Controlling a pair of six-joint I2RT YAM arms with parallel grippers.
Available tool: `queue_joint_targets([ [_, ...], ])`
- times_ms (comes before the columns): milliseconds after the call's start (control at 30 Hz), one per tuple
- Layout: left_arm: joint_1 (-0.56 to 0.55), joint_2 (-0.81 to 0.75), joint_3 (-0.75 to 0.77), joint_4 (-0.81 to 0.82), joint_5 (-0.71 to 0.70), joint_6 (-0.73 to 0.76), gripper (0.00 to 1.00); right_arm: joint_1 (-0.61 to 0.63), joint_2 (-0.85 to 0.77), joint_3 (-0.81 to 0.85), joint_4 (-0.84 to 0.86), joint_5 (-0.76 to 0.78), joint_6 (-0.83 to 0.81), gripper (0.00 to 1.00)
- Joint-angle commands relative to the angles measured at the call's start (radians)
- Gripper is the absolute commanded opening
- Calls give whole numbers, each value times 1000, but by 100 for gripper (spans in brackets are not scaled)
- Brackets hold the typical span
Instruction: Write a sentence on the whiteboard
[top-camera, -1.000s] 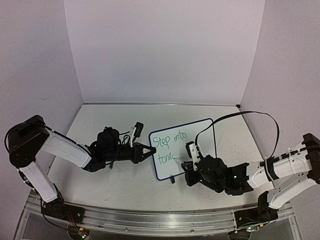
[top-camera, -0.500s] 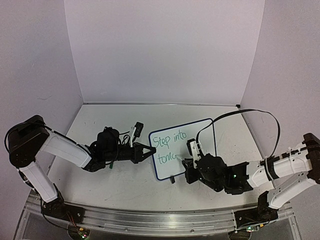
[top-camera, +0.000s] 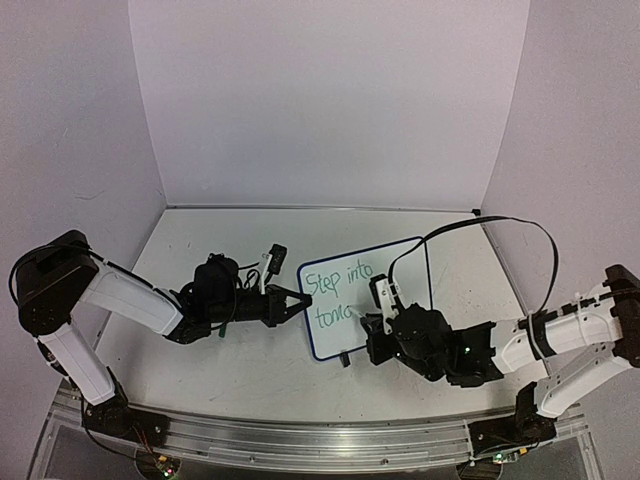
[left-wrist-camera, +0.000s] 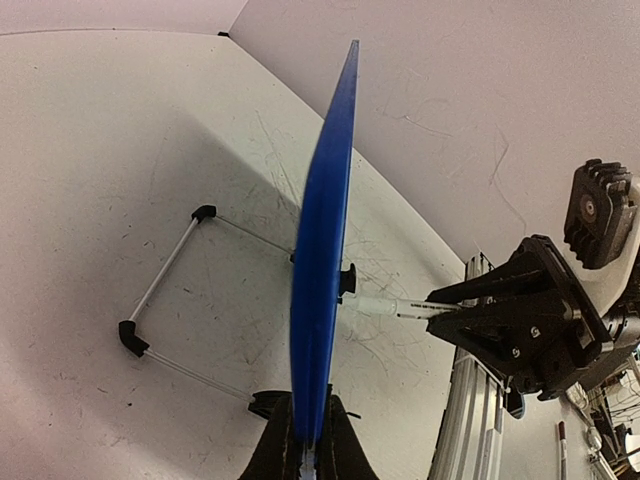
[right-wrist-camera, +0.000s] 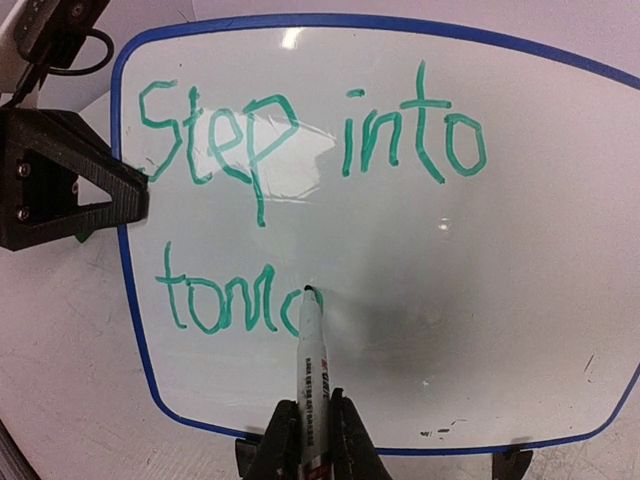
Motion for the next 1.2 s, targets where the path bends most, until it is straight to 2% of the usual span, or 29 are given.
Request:
queue_joint_targets([
  [0,-7,-22,-6,-47,-16,4,0,-11,24,17,21,-25,-9,0],
  [233,-7,-18,-6,-47,-15,2,0,-9,14,11,24,-41,-15,0],
  [400,-6,-24,-16,-47,-23,1,0,-12,-198,-105,113,-27,-36,0],
  [467,-7,-25,-16,-47,-23,0,0,-38,-230,-120,115,-38,-50,0],
  [667,-7,-21,-16,-47,-20,-4,0,-69,-219,-134,102,-66,-57,0],
  [900,-7,-18,-4,-47,-22,-4,0,-68,-135,-112,95,-86,-72,0],
  [1167,-7,-10,3,-47,-20,-7,0,-67,-154,-128,146,-108,-80,0],
])
